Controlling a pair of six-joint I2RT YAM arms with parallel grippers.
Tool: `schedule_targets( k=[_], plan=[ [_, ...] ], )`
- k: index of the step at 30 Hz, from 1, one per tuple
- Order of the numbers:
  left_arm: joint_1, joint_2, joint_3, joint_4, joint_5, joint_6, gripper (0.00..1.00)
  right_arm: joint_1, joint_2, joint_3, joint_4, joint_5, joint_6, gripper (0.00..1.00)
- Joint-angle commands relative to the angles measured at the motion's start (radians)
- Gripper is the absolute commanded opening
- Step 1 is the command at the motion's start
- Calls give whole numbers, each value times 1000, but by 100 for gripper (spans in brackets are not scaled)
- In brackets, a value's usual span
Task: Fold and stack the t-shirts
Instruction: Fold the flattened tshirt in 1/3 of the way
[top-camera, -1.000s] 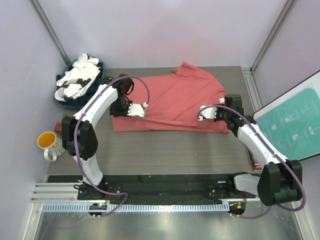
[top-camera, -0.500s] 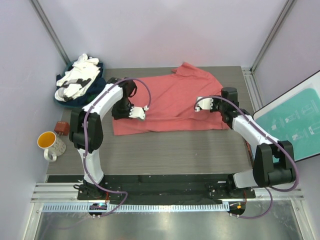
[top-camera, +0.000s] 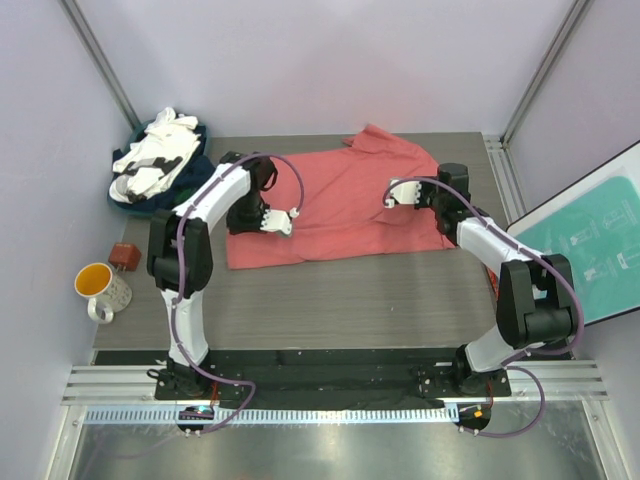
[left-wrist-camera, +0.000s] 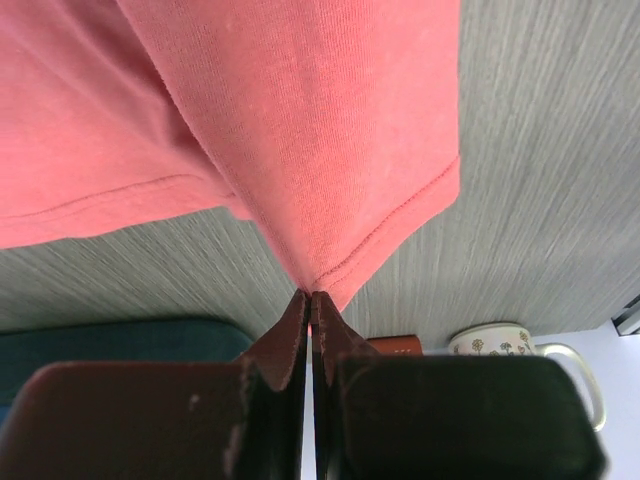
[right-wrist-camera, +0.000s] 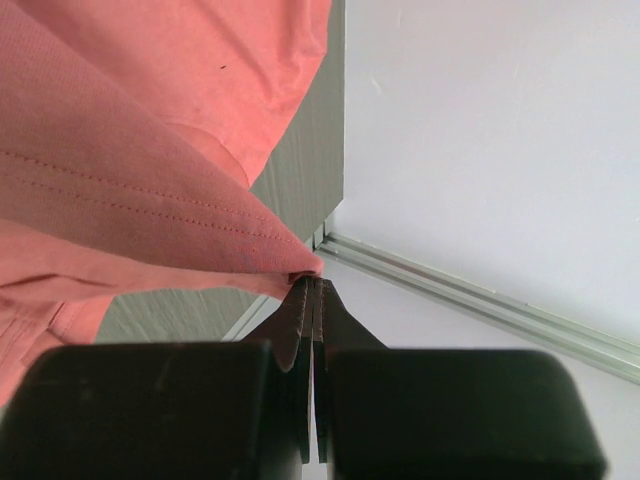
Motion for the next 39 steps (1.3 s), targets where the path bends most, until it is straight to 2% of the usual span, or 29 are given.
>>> schedule_targets(
  k=[1, 21, 39],
  plan=[
    [8, 24, 45, -131, -36, 6, 0, -6, 24, 60, 98, -8, 16, 1],
    [8, 87, 80, -113, -82, -13, 0, -5, 127, 75, 215, -12, 28, 1],
    [12, 108, 84, 13, -117, -31, 0, -6, 204, 144, 281, -11, 27, 1]
  ],
)
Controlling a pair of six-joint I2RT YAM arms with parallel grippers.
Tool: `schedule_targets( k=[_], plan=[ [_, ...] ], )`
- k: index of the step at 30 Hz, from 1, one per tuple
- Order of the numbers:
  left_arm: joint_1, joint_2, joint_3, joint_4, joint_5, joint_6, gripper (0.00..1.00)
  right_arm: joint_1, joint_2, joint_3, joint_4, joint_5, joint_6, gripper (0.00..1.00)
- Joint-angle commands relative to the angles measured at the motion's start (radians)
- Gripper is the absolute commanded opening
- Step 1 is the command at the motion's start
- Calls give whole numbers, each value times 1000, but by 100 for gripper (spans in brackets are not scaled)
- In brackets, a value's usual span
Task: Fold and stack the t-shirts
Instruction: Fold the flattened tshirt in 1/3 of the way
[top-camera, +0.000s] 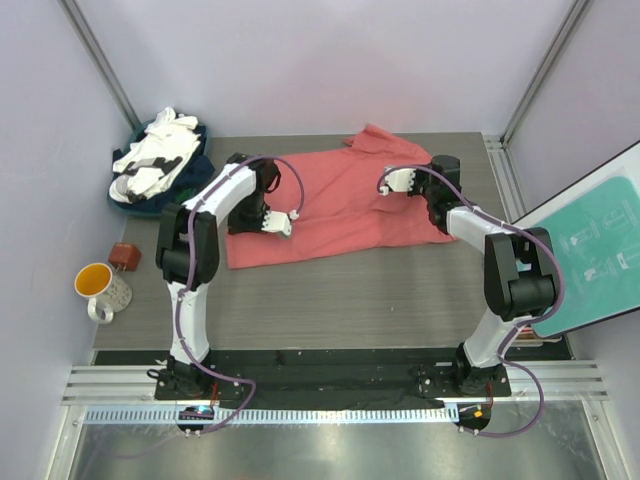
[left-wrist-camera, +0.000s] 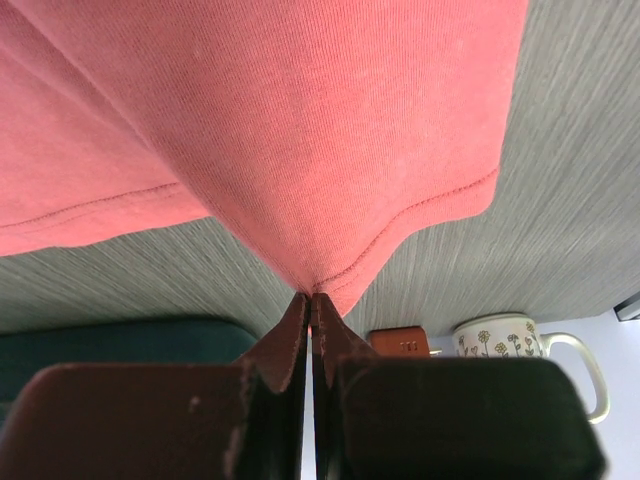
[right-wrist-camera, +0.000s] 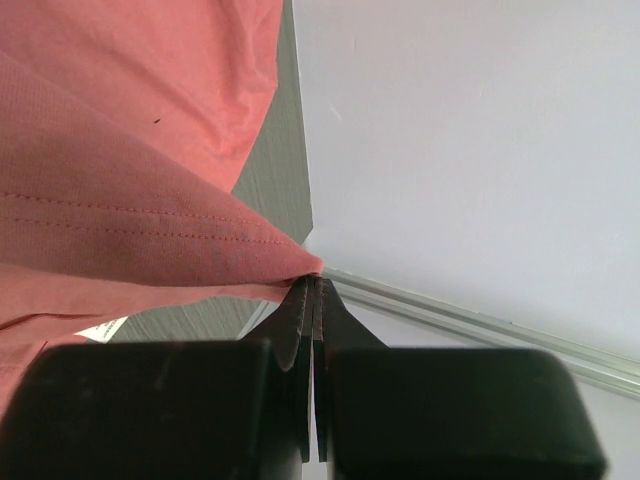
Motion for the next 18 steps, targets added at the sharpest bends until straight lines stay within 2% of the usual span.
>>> schedule_targets(
  k=[1, 10, 18],
  plan=[
    [13, 11, 37, 14, -45, -3, 0, -4, 9, 49, 78, -8, 15, 1],
    [17, 59, 79, 78, -62, -4, 0, -4, 50, 75, 93, -7, 21, 1],
    [19, 82, 94, 68, -68, -4, 0, -3, 95, 95, 124, -5, 28, 1]
  ],
)
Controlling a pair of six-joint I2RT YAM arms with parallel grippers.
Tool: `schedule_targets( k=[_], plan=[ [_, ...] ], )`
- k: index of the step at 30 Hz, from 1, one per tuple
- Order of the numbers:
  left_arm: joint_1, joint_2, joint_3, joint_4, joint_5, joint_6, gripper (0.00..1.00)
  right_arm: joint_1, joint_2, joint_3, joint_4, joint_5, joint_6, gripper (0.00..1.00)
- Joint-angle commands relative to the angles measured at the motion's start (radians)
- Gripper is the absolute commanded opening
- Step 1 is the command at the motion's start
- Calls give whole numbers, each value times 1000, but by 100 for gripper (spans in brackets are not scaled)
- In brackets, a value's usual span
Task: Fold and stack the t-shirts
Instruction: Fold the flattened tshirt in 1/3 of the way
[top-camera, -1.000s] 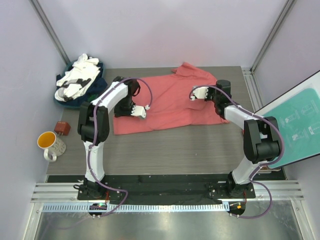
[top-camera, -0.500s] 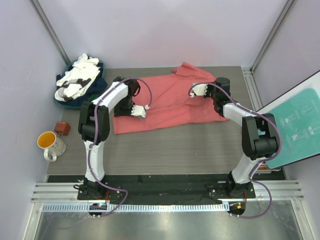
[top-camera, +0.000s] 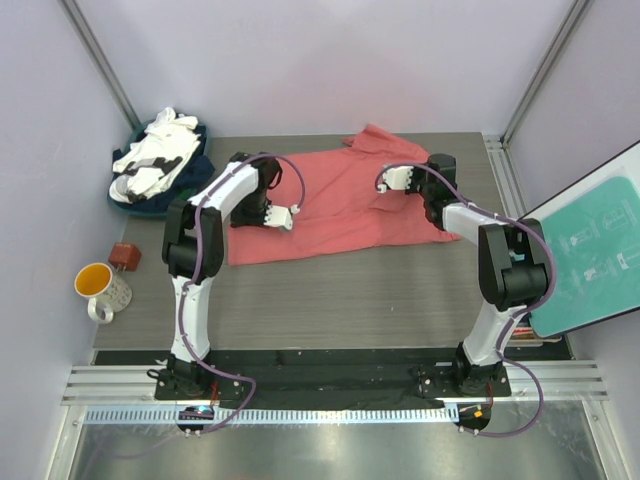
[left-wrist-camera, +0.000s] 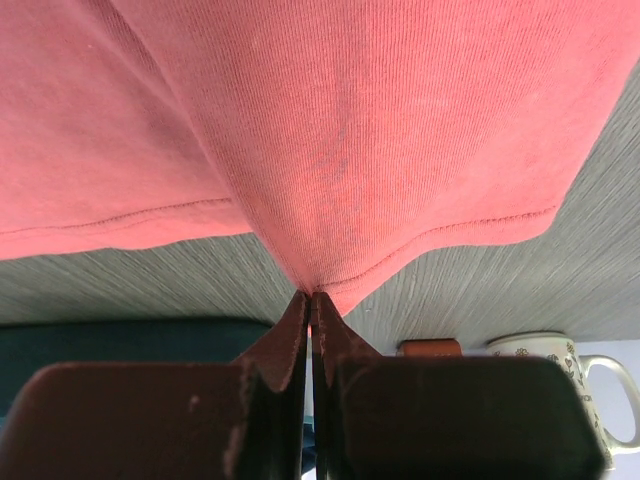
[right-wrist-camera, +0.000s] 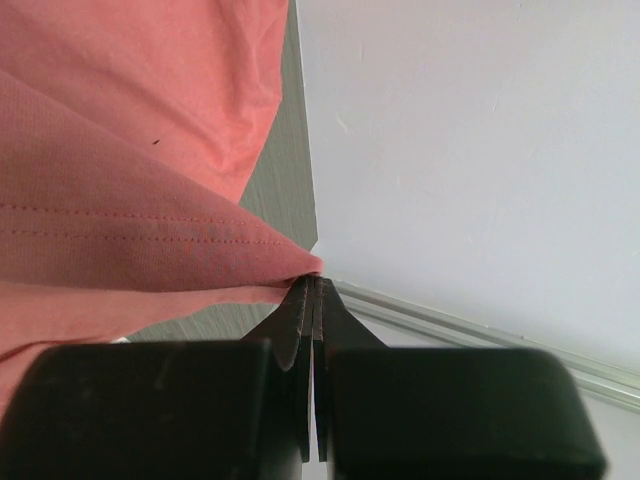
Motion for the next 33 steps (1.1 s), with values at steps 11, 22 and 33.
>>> schedule_targets(
  k=[11, 22, 33],
  plan=[
    [20, 24, 56, 24, -44, 7, 0, -4, 81, 98, 126, 7, 31, 1],
    [28, 42, 61, 54, -49, 5, 0, -4, 129, 126, 166, 24, 34, 1],
    [34, 49, 65, 91, -47, 7, 0, -9, 150, 147, 190, 38, 35, 1]
  ],
)
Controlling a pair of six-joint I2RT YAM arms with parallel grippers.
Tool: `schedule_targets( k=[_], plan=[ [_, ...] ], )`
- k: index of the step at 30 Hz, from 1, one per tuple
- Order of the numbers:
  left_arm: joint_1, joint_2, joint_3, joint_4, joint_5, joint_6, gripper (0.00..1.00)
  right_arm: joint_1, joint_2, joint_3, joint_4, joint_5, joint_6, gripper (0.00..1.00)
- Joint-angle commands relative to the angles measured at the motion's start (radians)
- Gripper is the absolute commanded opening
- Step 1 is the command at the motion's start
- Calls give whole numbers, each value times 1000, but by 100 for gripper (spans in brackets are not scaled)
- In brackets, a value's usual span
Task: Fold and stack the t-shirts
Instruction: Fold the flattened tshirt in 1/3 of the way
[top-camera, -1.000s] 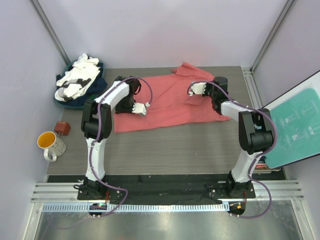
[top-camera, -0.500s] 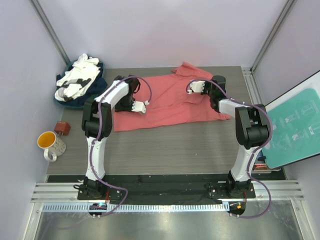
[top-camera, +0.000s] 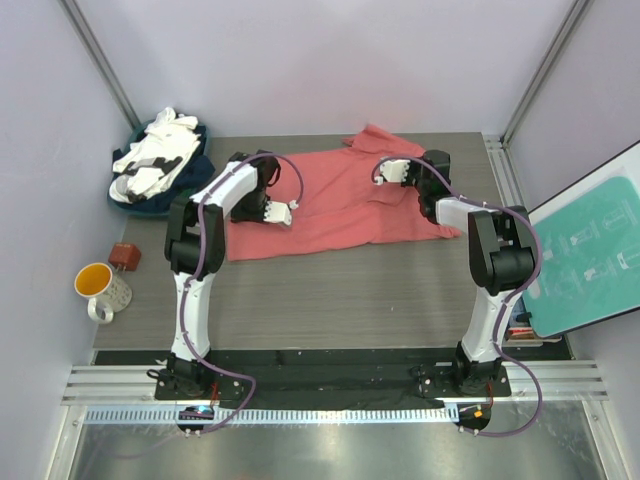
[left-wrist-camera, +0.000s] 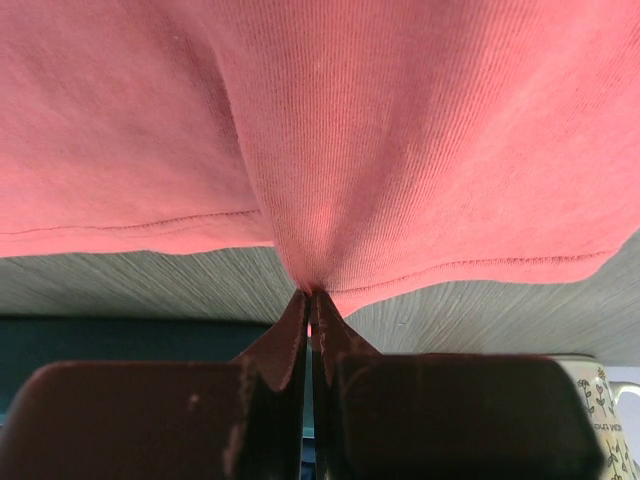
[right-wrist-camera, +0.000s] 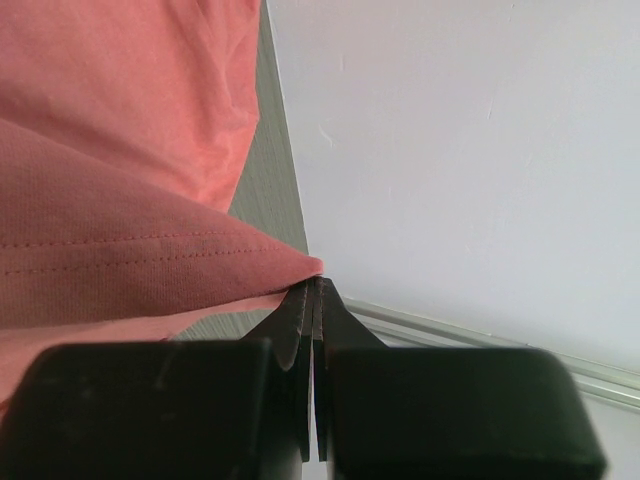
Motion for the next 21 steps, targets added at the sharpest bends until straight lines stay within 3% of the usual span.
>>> schedule_targets(
  k=[1, 11, 21],
  plan=[
    [13, -1, 34, 16, -25, 8, 0, -8, 10, 52, 84, 16, 13, 1],
    [28, -16, 35, 21, -13, 6, 0, -21, 9, 57, 90, 23, 13, 1],
    [36, -12, 28, 134, -18, 5, 0, -24, 15, 41, 81, 22, 7, 1]
  ],
)
